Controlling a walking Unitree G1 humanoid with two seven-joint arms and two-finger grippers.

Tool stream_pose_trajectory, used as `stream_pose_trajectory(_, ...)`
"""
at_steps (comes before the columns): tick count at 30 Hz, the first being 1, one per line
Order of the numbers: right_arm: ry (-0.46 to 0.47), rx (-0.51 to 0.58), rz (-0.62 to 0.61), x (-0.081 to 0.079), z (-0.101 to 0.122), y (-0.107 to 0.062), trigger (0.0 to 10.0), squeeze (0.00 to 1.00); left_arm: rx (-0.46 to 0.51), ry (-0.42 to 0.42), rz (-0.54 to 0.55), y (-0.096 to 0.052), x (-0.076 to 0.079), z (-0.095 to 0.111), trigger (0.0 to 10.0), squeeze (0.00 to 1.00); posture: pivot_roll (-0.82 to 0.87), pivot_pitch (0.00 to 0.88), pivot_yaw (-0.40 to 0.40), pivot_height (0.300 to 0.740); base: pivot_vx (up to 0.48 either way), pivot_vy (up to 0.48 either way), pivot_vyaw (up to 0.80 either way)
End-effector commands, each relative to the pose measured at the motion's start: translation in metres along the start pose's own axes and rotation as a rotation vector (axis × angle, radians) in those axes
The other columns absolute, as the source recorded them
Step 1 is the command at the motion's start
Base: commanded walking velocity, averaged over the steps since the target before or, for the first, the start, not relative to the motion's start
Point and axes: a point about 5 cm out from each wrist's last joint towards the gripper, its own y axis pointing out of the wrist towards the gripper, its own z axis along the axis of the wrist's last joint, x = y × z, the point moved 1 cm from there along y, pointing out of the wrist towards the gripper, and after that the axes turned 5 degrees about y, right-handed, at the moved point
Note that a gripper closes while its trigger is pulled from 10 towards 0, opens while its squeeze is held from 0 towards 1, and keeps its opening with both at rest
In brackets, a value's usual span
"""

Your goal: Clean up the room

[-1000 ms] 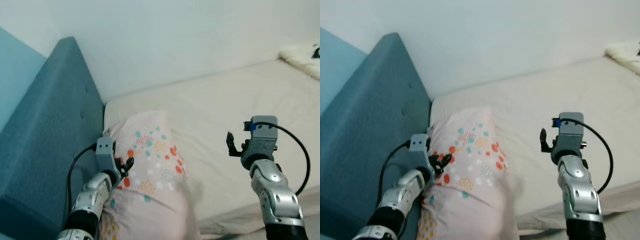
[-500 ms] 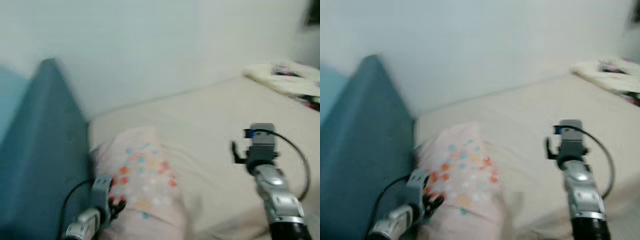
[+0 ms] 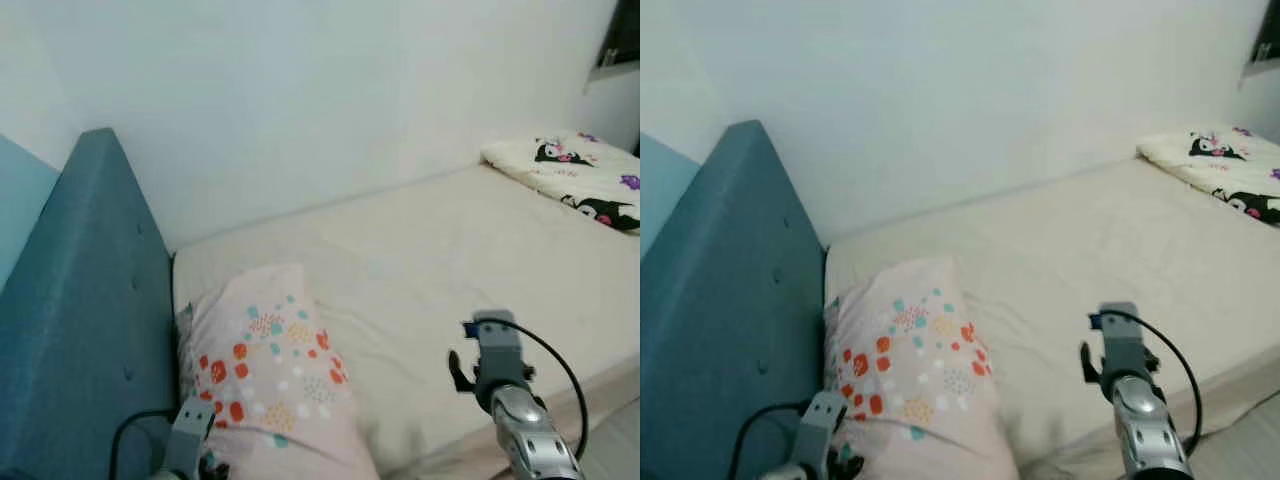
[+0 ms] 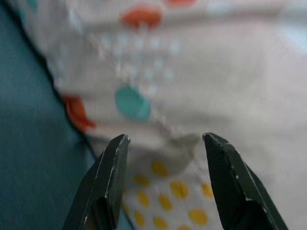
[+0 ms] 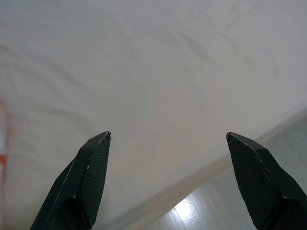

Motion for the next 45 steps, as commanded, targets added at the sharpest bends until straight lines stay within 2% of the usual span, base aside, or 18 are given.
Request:
stream_pose_trajectory(1, 0.006, 0.021, 0.012, -0.003, 0.002, 0.002, 10.0, 0.00, -0.081, 0.007, 0.031, -0.007, -0.011, -0.023, 10.0, 0.00, -0.06, 0.000, 0.102, 0.740, 0.000, -0.480, 0.73)
stream_pose_trajectory(6, 0.008, 0.019, 0.012, -0.002, -0.002, 0.004, 10.0, 0.00, -0.090, 0.012, 0.033, -0.008, -0.011, -0.025, 10.0, 0.00, -0.06, 0.000, 0.101, 0.740, 0.000, -0.480, 0.63)
stream_pose_trajectory(14, 0.037, 0.012, 0.057, -0.010, -0.008, 0.004, 10.0, 0.00, -0.096, 0.010, 0.037, -0.008, -0.012, -0.026, 10.0, 0.00, -0.06, 0.000, 0.098, 0.740, 0.000, -0.480, 0.00)
stream_pose_trajectory(19, -0.008, 0.017, 0.138, -0.018, -0.009, 0.002, 10.0, 0.00, -0.097, 0.009, 0.055, -0.007, -0.012, -0.024, 10.0, 0.00, -0.06, 0.000, 0.098, 0.740, 0.000, 0.000, 0.76)
stream_pose_trajectory(27, 0.000, 0.041, 0.216, -0.023, -0.007, -0.002, 10.0, 0.00, -0.105, 0.017, 0.062, -0.006, -0.012, -0.023, 10.0, 0.00, -0.07, 0.000, 0.102, 0.740, 0.000, 0.000, 0.76)
stream_pose_trajectory(29, 0.007, 0.063, 0.275, -0.029, -0.004, -0.004, 10.0, 0.00, -0.113, 0.023, 0.062, -0.007, -0.012, -0.025, 10.0, 0.00, -0.07, 0.000, 0.102, 0.740, 0.000, 0.000, 0.76)
stream_pose_trajectory(32, -0.042, 0.074, 0.449, -0.047, 0.002, -0.012, 10.0, 0.00, -0.130, 0.029, 0.059, -0.008, -0.012, -0.029, 10.0, 0.00, -0.08, 0.000, 0.107, 0.740, 0.000, 0.000, 0.76)
stream_pose_trajectory(34, -0.056, 0.072, 0.475, -0.049, 0.003, -0.014, 10.0, 0.00, -0.133, 0.029, 0.058, -0.008, -0.012, -0.030, 10.0, 0.00, -0.08, 0.000, 0.107, 0.740, 0.000, 0.000, 0.76)
stream_pose_trajectory(36, -0.073, 0.055, 0.560, -0.056, 0.004, -0.019, 10.0, 0.00, -0.148, 0.026, 0.057, -0.008, -0.011, -0.033, 10.0, 0.00, -0.08, 0.000, 0.103, 0.740, 0.000, 0.000, 0.76)
stream_pose_trajectory(38, -0.073, 0.055, 0.560, -0.056, 0.004, -0.019, 10.0, 0.00, -0.148, 0.026, 0.057, -0.008, -0.011, -0.033, 10.0, 0.00, -0.08, 0.000, 0.103, 0.740, 0.000, 0.000, 0.76)
stream_pose_trajectory(39, -0.083, 0.040, 0.628, -0.062, 0.006, -0.023, 10.0, 0.00, -0.168, 0.022, 0.059, -0.009, -0.010, -0.037, 10.0, 0.00, -0.08, 0.000, 0.102, 0.740, 0.000, 0.000, 0.76)
stream_pose_trajectory(44, -0.075, 0.032, 0.622, -0.061, 0.005, -0.021, 10.0, 0.00, -0.204, 0.022, 0.073, -0.011, -0.009, -0.045, 10.0, 0.00, -0.08, 0.000, 0.098, 0.740, 0.000, 0.000, 0.76)
stream_pose_trajectory(45, -0.069, 0.016, 0.589, -0.057, 0.001, -0.018, 10.0, 0.00, -0.211, 0.018, 0.077, -0.011, -0.009, -0.047, 10.0, 0.00, -0.08, 0.000, 0.096, 0.740, 0.000, 0.000, 0.76)
